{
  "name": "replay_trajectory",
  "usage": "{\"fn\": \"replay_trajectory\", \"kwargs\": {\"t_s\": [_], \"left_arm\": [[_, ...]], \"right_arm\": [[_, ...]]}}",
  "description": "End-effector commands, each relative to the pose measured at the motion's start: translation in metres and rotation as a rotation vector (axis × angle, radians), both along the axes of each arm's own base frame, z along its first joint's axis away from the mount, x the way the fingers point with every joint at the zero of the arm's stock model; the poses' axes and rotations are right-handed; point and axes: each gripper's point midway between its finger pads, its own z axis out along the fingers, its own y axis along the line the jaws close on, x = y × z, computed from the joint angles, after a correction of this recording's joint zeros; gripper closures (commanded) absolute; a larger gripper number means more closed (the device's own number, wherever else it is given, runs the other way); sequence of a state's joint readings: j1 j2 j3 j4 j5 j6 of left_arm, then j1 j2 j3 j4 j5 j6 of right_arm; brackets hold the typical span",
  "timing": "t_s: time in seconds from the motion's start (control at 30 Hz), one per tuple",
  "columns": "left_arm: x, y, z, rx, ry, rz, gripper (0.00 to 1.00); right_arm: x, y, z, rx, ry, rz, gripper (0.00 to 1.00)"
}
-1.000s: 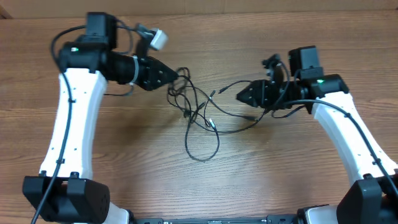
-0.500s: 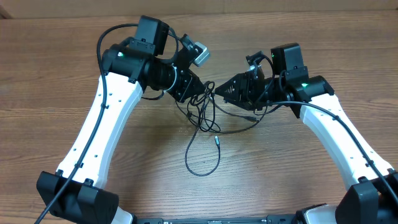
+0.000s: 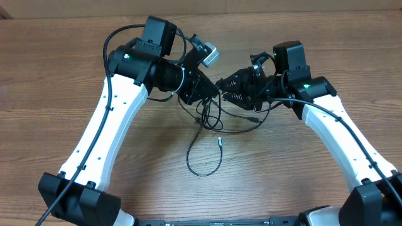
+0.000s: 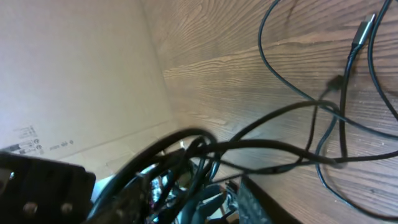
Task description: Untangle cables
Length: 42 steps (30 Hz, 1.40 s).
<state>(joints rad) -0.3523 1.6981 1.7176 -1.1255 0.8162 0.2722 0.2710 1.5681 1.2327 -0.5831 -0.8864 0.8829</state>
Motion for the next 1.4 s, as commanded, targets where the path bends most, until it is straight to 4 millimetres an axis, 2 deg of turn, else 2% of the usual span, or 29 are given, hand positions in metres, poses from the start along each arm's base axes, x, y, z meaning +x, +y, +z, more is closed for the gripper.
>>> {"fn": "replay_trajectory", "kwargs": {"t_s": [0.0, 0.1, 0.2, 0.33, 0.47, 0.53, 0.63, 0.67, 0.73, 0.87, 0.9, 0.97, 1.1, 1.17, 1.27, 1.37], "left_arm": [[-0.013, -0.013, 0.028, -0.118, -0.006, -0.062, 0.96], [-0.012, -0.013, 0.029, -0.118, -0.01, -0.062, 0.96], [-0.012, -0.013, 0.029, -0.119, -0.012, -0.062, 0.96], [-0.011, -0.013, 0.028, -0.113, -0.018, -0.058, 0.96], [0.0, -0.004, 0.017, -0.035, -0.04, -0.003, 0.96], [0.009, 0.006, 0.008, 0.033, -0.038, 0.059, 0.96], [0.013, 0.018, 0.001, 0.083, -0.031, 0.098, 0.96], [0.014, 0.024, -0.003, 0.104, -0.022, 0.114, 0.96], [0.016, 0.034, -0.008, 0.141, -0.011, 0.144, 0.96], [0.02, 0.051, -0.014, 0.183, 0.01, 0.19, 0.96], [0.023, 0.058, -0.014, 0.184, 0.016, 0.21, 0.96], [0.026, 0.062, -0.014, 0.183, 0.016, 0.222, 0.96], [0.028, 0.066, -0.014, 0.183, 0.018, 0.233, 0.96], [0.027, 0.065, -0.014, 0.176, 0.02, 0.229, 0.96], [0.027, 0.064, -0.014, 0.177, 0.018, 0.227, 0.96], [0.028, 0.065, -0.014, 0.179, 0.015, 0.229, 0.96]], "right_arm": [[0.0, 0.006, 0.013, 0.022, -0.01, 0.0, 0.65], [-0.001, 0.007, 0.013, 0.022, -0.01, 0.004, 0.83], [-0.001, 0.007, 0.013, 0.022, -0.01, 0.004, 0.95], [-0.001, 0.007, 0.013, 0.024, -0.009, 0.007, 0.96], [-0.003, 0.007, 0.012, 0.018, -0.019, 0.017, 0.96], [0.003, -0.003, -0.004, -0.08, -0.049, -0.017, 0.96], [0.008, -0.038, -0.042, -0.32, 0.016, -0.161, 0.96], [0.009, -0.059, -0.057, -0.445, 0.038, -0.226, 0.96], [0.007, -0.085, -0.072, -0.591, 0.059, -0.294, 0.96], [0.003, -0.126, -0.085, -0.793, 0.087, -0.383, 0.96], [0.0, -0.144, -0.089, -0.868, 0.099, -0.42, 0.96], [-0.001, -0.154, -0.09, -0.899, 0.11, -0.437, 0.96], [0.0, -0.157, -0.09, -0.884, 0.121, -0.444, 0.96], [0.004, -0.142, -0.087, -0.827, 0.07, -0.364, 0.96], [0.014, -0.1, -0.071, -0.646, -0.101, -0.149, 0.96], [0.015, -0.092, -0.066, -0.602, -0.122, -0.12, 0.96]]}}
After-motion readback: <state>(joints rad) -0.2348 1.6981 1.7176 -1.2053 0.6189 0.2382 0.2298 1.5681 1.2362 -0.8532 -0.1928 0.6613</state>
